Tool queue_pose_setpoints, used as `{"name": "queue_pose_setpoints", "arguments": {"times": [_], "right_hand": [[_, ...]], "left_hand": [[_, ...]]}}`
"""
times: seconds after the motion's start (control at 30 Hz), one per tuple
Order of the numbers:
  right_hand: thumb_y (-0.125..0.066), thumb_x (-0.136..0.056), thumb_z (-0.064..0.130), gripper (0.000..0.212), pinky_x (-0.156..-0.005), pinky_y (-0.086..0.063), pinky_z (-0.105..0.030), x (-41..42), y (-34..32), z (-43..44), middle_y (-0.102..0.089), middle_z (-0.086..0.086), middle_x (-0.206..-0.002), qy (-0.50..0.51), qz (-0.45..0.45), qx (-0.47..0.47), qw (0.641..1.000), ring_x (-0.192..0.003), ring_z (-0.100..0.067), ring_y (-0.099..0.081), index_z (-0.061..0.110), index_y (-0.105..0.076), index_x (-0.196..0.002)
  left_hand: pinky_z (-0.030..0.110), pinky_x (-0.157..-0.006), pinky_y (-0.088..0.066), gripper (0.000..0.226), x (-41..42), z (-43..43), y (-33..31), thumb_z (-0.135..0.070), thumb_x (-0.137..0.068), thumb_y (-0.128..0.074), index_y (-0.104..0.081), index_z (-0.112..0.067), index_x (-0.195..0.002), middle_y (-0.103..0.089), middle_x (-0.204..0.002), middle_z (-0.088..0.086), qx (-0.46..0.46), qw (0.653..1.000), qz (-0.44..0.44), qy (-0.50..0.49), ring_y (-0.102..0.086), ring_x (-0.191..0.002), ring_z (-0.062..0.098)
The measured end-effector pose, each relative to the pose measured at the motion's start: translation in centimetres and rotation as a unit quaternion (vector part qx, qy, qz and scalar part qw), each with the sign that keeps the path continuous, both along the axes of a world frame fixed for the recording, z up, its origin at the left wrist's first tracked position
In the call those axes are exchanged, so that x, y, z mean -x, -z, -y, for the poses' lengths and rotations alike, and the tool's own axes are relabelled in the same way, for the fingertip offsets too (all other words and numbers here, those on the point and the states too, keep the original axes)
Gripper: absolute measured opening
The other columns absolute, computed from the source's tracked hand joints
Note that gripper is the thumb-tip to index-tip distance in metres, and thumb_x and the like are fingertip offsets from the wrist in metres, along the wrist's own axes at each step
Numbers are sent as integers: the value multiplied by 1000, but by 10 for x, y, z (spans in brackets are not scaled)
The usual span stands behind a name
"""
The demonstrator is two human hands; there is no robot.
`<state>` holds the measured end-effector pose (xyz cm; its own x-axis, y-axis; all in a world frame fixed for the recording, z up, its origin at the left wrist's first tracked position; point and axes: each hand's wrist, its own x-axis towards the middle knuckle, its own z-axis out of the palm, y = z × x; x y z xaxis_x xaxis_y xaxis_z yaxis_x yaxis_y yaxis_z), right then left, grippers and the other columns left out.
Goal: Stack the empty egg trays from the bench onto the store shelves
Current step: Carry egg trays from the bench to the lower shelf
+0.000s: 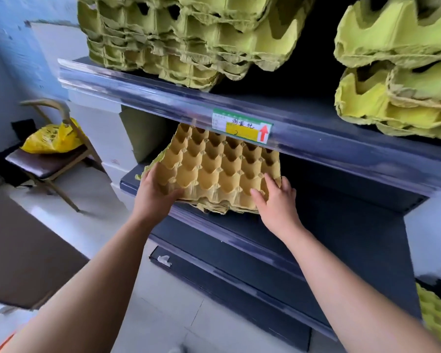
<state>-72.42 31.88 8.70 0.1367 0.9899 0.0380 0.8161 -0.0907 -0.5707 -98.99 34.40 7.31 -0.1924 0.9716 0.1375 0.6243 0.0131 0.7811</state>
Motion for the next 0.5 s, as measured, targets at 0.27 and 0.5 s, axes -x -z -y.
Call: {"name": "queue_pose_setpoints", "arguments": {"times": [0.27,0.5], "right_hand": [[-41,-96,47,60,-110,-24,-43,42,3,-27,-13,-21,-153,69,11,28,997,-137,-39,-15,21,-27,-148],[-40,-96,48,59,-110,-23,-44,56,11,-30,-13,-20,-153,111,9,39,993,-137,-38,-14,23,-26,-148]], "left_hand": [[50,-94,-47,72,39,-63,12,-36,-69,-79,-46,-25,-133,-54,-123,1,19,997,-34,74,-53,-111,27],[36,-86,-43,74,46,-94,20,-35,-69,-79,-44,-22,-133,-51,-128,6,45,991,-56,115,-51,-111,24]]}}
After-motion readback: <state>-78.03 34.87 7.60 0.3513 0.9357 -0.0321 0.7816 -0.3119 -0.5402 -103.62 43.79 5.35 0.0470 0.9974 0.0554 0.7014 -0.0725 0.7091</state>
